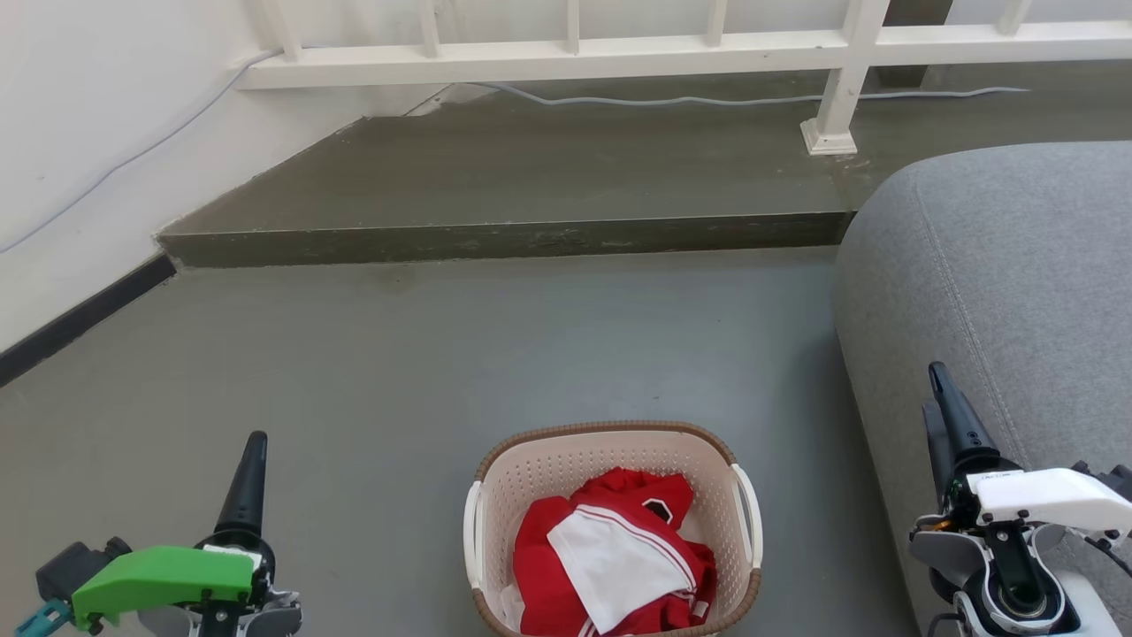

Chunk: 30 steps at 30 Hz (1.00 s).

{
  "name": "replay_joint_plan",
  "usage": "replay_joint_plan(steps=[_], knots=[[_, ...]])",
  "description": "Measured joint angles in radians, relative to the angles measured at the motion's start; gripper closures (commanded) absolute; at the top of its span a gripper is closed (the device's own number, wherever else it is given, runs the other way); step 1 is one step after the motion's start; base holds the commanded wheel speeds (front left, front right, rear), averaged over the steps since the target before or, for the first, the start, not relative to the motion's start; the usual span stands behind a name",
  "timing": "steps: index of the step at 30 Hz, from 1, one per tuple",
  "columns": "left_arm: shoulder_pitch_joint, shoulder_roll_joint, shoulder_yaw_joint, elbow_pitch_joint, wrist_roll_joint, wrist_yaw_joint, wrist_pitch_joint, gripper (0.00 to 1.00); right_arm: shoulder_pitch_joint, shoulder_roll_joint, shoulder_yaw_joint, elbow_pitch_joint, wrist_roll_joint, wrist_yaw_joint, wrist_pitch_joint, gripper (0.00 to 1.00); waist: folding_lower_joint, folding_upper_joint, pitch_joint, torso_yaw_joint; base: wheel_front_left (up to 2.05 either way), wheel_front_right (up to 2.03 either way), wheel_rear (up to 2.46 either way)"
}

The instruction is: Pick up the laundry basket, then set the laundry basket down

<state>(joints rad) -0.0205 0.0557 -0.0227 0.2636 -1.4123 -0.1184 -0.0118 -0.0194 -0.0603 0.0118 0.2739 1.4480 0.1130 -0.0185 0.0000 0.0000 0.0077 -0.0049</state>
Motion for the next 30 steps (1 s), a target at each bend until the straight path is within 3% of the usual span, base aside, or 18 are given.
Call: replay_joint_plan(steps=[9, 30], knots=[[-0.001, 0.028, -0.025, -0.007, 0.107, 0.000, -0.026, 0.00, -0.018, -0.020, 0.049, -0.004, -0.116, 0.001, -0.027, 0.00, 0.0000, 0.0000, 0.001, -0.001, 0.00, 0.00, 0.00], [-0.024, 0.046, -0.037, -0.048, 0.508, 0.000, -0.096, 0.00, -0.059, -0.049, 0.116, -0.018, -0.482, -0.010, -0.099, 0.00, 0.0000, 0.0000, 0.007, -0.006, 0.00, 0.00, 0.00]])
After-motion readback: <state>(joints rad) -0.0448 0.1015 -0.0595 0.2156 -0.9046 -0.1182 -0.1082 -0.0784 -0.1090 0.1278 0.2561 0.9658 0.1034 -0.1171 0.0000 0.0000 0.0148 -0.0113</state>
